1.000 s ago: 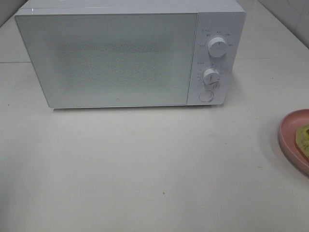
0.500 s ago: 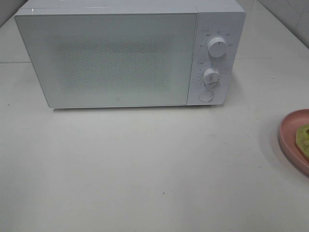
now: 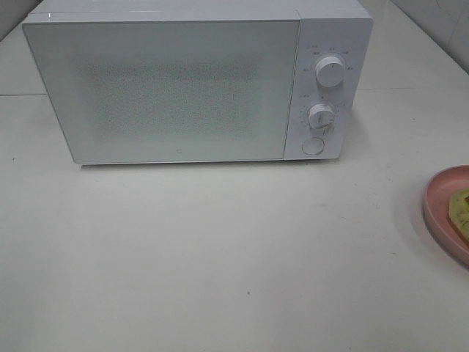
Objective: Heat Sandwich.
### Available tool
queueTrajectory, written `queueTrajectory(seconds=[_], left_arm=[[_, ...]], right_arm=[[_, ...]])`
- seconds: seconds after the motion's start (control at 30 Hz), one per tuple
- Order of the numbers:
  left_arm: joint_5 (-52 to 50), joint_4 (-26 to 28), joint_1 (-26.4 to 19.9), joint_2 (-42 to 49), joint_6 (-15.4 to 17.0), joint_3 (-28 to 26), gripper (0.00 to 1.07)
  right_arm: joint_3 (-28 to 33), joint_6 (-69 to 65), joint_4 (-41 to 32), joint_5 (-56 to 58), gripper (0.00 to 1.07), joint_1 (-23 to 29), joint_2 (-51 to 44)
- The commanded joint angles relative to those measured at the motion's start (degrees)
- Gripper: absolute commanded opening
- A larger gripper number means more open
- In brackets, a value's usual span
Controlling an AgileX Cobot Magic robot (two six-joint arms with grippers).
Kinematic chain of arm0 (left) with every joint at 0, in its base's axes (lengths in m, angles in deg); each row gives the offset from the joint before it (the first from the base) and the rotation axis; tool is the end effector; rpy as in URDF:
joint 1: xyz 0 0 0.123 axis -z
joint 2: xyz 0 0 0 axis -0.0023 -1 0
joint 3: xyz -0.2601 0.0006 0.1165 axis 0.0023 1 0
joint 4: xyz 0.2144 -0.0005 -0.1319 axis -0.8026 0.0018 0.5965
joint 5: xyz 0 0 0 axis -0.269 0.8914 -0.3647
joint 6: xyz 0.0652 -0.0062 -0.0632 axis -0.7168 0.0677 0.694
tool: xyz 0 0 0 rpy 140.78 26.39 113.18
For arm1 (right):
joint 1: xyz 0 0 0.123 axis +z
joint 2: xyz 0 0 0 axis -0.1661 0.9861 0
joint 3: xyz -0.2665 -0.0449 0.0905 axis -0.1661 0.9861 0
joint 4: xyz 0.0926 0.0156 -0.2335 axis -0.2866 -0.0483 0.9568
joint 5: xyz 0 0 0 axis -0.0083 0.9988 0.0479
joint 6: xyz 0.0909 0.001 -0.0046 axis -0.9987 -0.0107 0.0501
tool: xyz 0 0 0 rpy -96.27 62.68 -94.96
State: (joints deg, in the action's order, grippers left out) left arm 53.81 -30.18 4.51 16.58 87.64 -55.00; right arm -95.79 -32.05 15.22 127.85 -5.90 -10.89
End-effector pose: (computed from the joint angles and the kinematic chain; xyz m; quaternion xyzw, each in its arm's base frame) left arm -0.0084 0.0051 0.2806 -0.0068 0.8532 -0.0179 0.5212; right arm -0.0022 -0.0078 0.2813 -0.0108 0.8367 -0.0224 0.5470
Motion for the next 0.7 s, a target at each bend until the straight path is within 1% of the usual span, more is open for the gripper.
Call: queueTrajectory(seconds=[0.03, 0.7], left_arm=[[-0.6, 0.0, -0.1, 1.4, 0.1, 0.0, 0.98], [-0.6, 0.0, -0.1, 1.3, 0.1, 0.0, 0.98]], right_arm=[[0.1, -0.5, 0.1, -0.4, 0.75, -0.2, -1.6], [0.1, -0.5, 0.1, -0.4, 0.75, -0.2, -1.6]])
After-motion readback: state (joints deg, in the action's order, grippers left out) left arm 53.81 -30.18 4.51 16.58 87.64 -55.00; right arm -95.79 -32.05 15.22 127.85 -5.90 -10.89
